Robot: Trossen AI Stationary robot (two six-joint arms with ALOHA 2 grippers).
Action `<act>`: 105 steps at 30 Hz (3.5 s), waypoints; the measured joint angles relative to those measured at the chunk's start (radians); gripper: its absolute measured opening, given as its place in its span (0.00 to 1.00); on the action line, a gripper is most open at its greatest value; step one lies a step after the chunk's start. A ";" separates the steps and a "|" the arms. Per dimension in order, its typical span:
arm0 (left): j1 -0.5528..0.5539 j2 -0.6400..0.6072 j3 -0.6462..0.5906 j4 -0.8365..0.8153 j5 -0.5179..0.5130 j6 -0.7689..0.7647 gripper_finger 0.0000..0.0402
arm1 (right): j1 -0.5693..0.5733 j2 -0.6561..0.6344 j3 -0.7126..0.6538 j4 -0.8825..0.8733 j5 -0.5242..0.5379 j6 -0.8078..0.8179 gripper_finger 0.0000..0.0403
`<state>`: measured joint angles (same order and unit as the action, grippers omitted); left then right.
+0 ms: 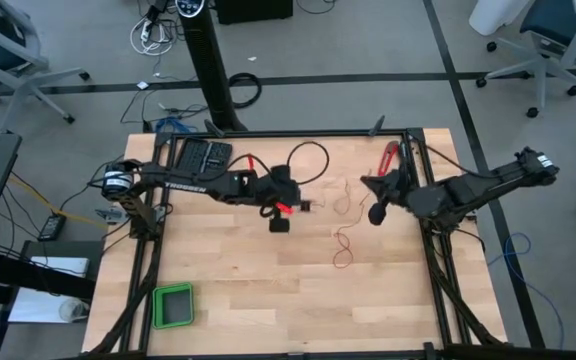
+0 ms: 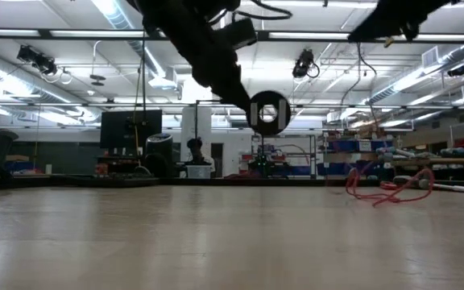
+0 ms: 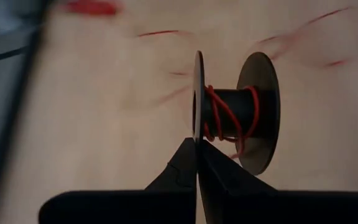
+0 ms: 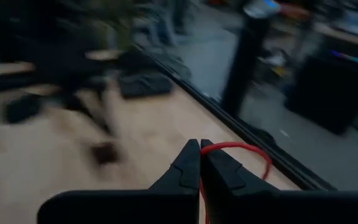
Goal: Coil cords
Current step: Uncoil the red wire from the black spool
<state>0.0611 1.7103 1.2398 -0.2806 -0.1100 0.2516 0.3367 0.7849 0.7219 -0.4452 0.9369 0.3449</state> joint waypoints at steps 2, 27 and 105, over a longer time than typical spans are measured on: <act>-0.005 0.000 0.004 0.028 0.115 0.000 0.01 | -0.016 0.004 0.000 -0.070 0.007 0.075 0.00; 0.040 -0.002 0.009 0.703 -0.137 -0.043 0.01 | -0.026 0.341 0.000 0.500 -0.452 -0.286 0.00; -0.024 -0.001 0.007 -0.072 -0.230 0.004 0.01 | 0.126 0.103 0.000 0.421 0.195 -0.429 0.01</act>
<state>0.0376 1.7092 1.2472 -0.3528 -0.3404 0.2560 0.4630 0.8876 0.7219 -0.0237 1.1316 -0.0841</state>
